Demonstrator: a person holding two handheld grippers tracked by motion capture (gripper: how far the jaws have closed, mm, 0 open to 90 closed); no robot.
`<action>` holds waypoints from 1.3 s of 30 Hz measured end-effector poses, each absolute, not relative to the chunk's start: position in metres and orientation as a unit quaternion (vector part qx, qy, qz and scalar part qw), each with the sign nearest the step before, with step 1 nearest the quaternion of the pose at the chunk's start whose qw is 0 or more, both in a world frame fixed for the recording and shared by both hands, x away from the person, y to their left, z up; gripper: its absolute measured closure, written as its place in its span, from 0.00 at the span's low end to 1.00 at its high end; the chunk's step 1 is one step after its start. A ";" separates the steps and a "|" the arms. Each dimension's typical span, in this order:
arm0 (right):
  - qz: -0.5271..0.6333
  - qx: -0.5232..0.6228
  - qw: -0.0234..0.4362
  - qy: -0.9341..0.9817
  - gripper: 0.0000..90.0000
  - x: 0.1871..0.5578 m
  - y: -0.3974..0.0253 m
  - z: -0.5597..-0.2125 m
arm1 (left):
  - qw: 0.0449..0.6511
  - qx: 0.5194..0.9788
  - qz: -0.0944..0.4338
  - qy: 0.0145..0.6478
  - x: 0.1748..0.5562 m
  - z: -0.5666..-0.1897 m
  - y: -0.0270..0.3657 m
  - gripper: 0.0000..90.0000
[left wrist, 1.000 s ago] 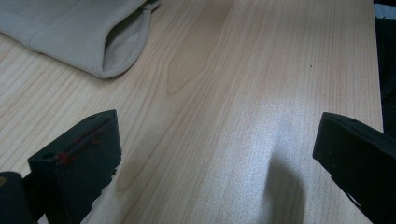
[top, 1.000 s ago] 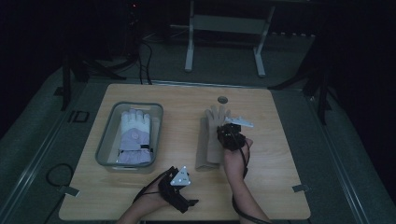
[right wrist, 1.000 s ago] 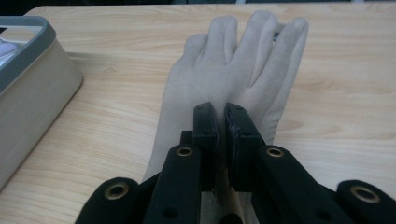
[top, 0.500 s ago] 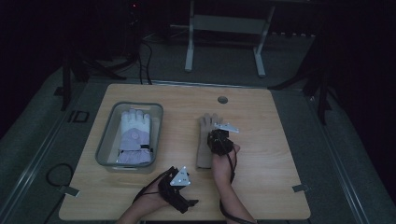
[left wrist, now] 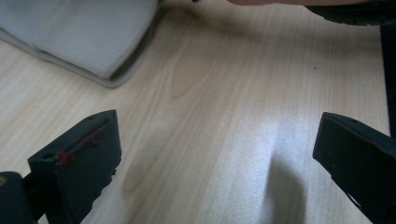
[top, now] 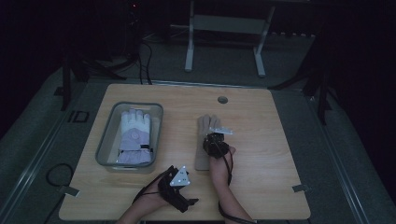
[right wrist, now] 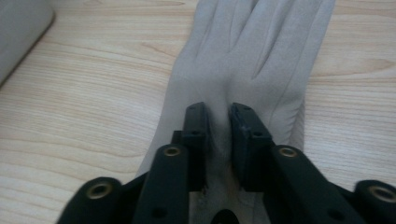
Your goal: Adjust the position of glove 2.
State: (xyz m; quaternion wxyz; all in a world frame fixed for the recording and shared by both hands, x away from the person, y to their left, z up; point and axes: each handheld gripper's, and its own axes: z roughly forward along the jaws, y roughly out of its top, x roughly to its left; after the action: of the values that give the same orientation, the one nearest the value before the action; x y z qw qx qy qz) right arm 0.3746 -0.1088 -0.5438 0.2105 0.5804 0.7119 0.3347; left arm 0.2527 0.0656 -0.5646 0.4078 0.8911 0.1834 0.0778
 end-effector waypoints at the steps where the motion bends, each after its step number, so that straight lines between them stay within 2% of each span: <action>1: 0.338 0.575 0.207 0.716 0.76 0.374 -0.111 -0.541 | 0.412 0.889 0.080 0.185 0.253 -0.564 0.066 0.02; 3: 0.342 0.573 0.207 0.715 0.73 0.374 -0.112 -0.539 | 0.415 0.886 0.086 0.187 0.254 -0.563 0.067 0.02; 4: 0.345 0.571 0.206 0.715 0.68 0.373 -0.115 -0.536 | 0.417 0.885 0.087 0.188 0.254 -0.563 0.068 0.02; 5: 0.347 0.562 0.203 0.723 0.55 0.374 -0.118 -0.532 | 0.418 0.884 0.085 0.193 0.255 -0.563 0.069 0.02; 6: 0.347 0.562 0.203 0.723 0.55 0.374 -0.118 -0.532 | 0.419 0.882 0.083 0.198 0.256 -0.563 0.069 0.02; 9: 0.359 0.548 0.201 0.728 0.44 0.374 -0.127 -0.524 | 0.424 0.877 0.087 0.210 0.256 -0.560 0.071 0.05; 11: 0.378 0.538 0.184 0.731 0.30 0.373 -0.138 -0.517 | 0.431 0.872 0.097 0.212 0.256 -0.557 0.071 0.06; 12: 0.378 0.538 0.184 0.731 0.30 0.373 -0.138 -0.517 | 0.435 0.869 0.093 0.216 0.256 -0.556 0.071 0.06; 14: 0.377 0.517 0.168 0.750 0.20 0.372 -0.142 -0.513 | 0.440 0.867 0.089 0.219 0.256 -0.554 0.070 0.06; 17: 0.379 0.488 0.150 0.772 0.14 0.369 -0.148 -0.512 | 0.428 0.871 0.091 0.225 0.255 -0.555 0.066 0.06; 18: 0.380 0.478 0.141 0.780 0.16 0.369 -0.151 -0.513 | 0.426 0.872 0.090 0.226 0.255 -0.555 0.065 0.06; 19: 0.393 0.463 0.121 0.785 0.15 0.368 -0.157 -0.515 | 0.423 0.873 0.088 0.226 0.255 -0.555 0.064 0.06; 24: 0.392 0.425 0.130 0.806 0.16 0.365 -0.169 -0.520 | 0.419 0.876 0.070 0.227 0.255 -0.557 0.060 0.06; 26: 0.398 0.414 0.118 0.810 0.16 0.362 -0.173 -0.520 | 0.415 0.880 0.065 0.222 0.255 -0.558 0.058 0.06; 29: 0.398 0.410 0.121 0.812 0.16 0.358 -0.178 -0.518 | 0.409 0.883 0.075 0.219 0.254 -0.558 0.056 0.06; 30: 0.402 0.410 0.114 0.811 0.16 0.356 -0.180 -0.517 | 0.412 0.880 0.080 0.221 0.255 -0.556 0.056 0.06; 31: 0.406 0.407 0.095 0.813 0.14 0.354 -0.183 -0.517 | 0.416 0.878 0.083 0.220 0.255 -0.555 0.056 0.11; 37: 0.391 0.406 0.090 0.821 0.13 0.353 -0.189 -0.519 | 0.419 0.881 0.093 0.202 0.256 -0.551 0.054 0.15; 39: 0.395 0.403 0.098 0.820 0.15 0.354 -0.192 -0.518 | 0.416 0.883 0.095 0.196 0.259 -0.550 0.051 0.15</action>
State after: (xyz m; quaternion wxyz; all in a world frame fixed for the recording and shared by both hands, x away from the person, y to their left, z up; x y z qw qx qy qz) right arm 0.3536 -0.1917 -0.5179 0.0975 0.4032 0.8197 0.3950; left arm 0.2594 0.0510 -0.5502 0.4158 0.8830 0.1956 0.0953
